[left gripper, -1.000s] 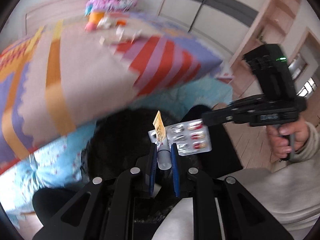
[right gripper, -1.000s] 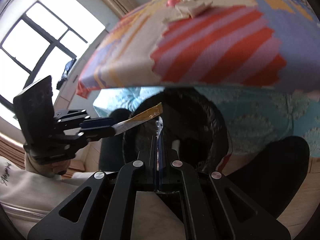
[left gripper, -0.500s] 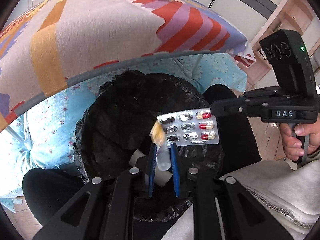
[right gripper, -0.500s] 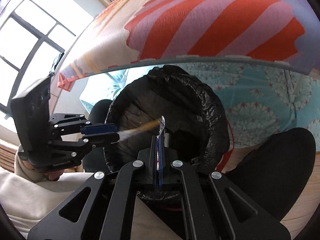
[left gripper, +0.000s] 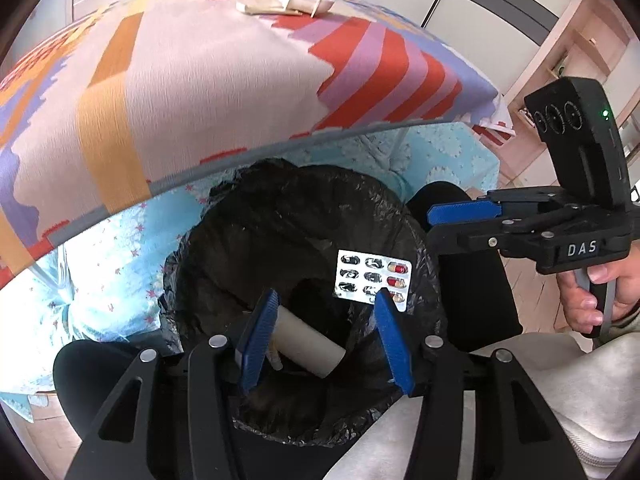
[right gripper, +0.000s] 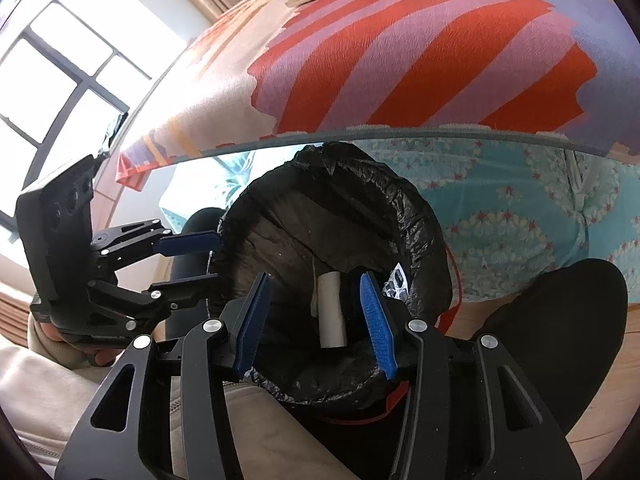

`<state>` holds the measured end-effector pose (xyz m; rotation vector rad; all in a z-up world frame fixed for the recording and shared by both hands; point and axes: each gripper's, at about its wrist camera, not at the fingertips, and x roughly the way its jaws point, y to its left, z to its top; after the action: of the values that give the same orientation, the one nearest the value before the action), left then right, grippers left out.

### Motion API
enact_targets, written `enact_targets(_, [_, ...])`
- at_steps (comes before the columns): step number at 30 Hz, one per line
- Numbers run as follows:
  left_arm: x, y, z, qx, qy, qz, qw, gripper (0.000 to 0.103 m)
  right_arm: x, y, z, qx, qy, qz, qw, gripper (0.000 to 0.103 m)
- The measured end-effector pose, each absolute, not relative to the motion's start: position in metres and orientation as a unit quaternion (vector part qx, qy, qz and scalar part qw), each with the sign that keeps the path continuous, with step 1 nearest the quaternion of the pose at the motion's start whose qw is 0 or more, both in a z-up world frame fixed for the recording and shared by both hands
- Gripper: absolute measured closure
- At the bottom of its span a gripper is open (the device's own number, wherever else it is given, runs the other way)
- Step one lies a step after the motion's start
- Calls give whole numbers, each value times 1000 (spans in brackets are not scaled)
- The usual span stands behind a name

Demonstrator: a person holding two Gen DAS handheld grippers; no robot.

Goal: Collect trash
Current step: 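Open the left tool dropping the ointment tube while the right tool drops the blister pack, then move both tools back over the bed toward the white plastic packaging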

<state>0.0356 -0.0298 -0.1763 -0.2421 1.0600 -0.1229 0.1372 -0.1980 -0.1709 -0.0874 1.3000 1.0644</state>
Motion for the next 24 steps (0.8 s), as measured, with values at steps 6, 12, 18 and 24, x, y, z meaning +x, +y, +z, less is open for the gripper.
enact_targets(6, [36, -26, -163, -110, 490, -54, 863, 54, 138, -199, -164, -40, 568, 475, 671, 56])
enact_targets(12, [37, -20, -140, -105, 460, -53, 880, 54, 144, -200, -147, -39, 548, 478, 686, 56])
enact_targets(18, [42, -16, -120, -96, 436, -54, 893, 54, 156, -201, -125, -38, 523, 480, 704, 56])
enact_targets(24, [51, -10, -98, -82, 410, -55, 907, 54, 165, -199, -106, -45, 498, 484, 718, 56])
